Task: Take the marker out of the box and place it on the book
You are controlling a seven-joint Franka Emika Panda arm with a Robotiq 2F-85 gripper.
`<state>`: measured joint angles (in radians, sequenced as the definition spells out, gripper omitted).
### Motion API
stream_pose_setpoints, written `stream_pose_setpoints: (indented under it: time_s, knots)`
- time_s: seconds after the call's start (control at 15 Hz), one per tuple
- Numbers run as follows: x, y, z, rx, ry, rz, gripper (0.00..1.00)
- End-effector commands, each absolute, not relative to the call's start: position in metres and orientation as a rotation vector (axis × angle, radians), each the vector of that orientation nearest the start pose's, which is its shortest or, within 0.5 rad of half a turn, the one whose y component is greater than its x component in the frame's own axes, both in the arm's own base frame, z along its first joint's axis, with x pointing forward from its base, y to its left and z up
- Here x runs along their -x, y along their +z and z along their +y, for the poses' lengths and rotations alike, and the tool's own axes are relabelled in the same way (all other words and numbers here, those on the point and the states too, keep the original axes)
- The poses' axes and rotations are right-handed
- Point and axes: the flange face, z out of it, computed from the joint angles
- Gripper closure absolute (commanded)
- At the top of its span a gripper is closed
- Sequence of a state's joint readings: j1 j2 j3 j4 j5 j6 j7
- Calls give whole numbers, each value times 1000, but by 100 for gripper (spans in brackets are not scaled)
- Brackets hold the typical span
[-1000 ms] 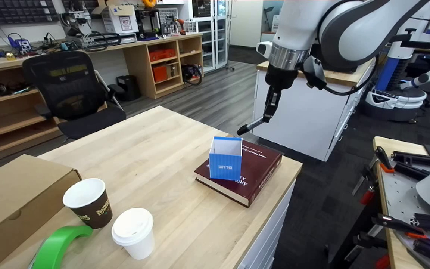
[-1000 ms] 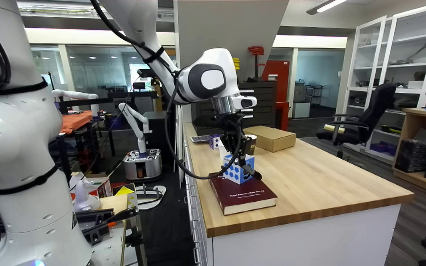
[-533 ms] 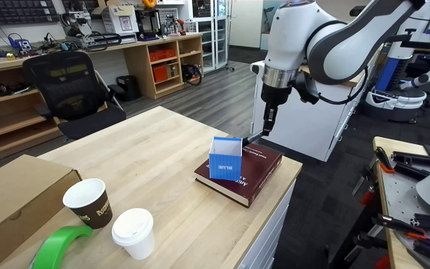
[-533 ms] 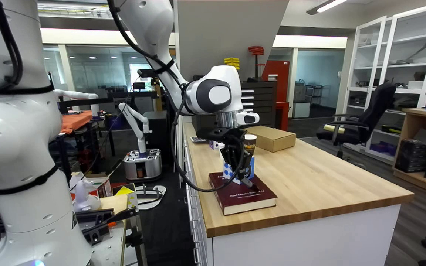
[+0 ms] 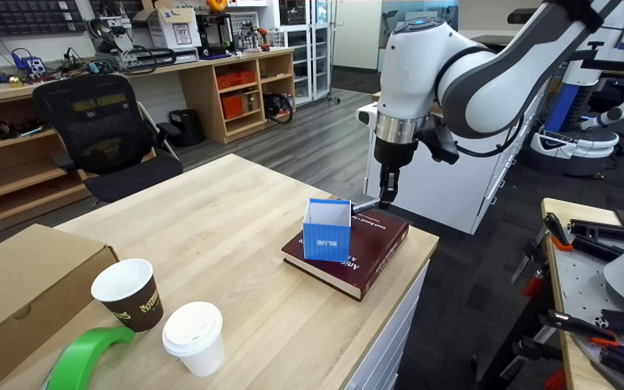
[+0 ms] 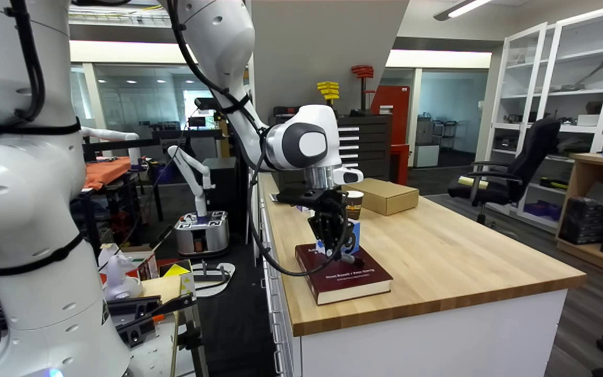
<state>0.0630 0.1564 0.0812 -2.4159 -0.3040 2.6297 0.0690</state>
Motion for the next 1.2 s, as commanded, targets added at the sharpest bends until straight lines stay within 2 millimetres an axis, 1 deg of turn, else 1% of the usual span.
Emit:
stream_pose_setpoints:
  time_s: [0.0, 0.4, 0.47, 0.53, 0.6, 0.67, 0.87, 1.13]
  knots:
    - [-493, 241, 84, 3249, -79, -597, 94]
    - [-490, 215, 92, 3225, 23, -692, 93]
    - [-490, 211, 94, 3215, 37, -705, 89]
    - [-490, 209, 95, 3211, 49, -715, 51]
    - [-490, 209, 96, 3209, 50, -722, 49]
    - [-489, 208, 96, 3209, 51, -720, 45]
    - [-486, 216, 94, 3210, 25, -718, 24]
    - [-486, 219, 94, 3211, 7, -716, 0]
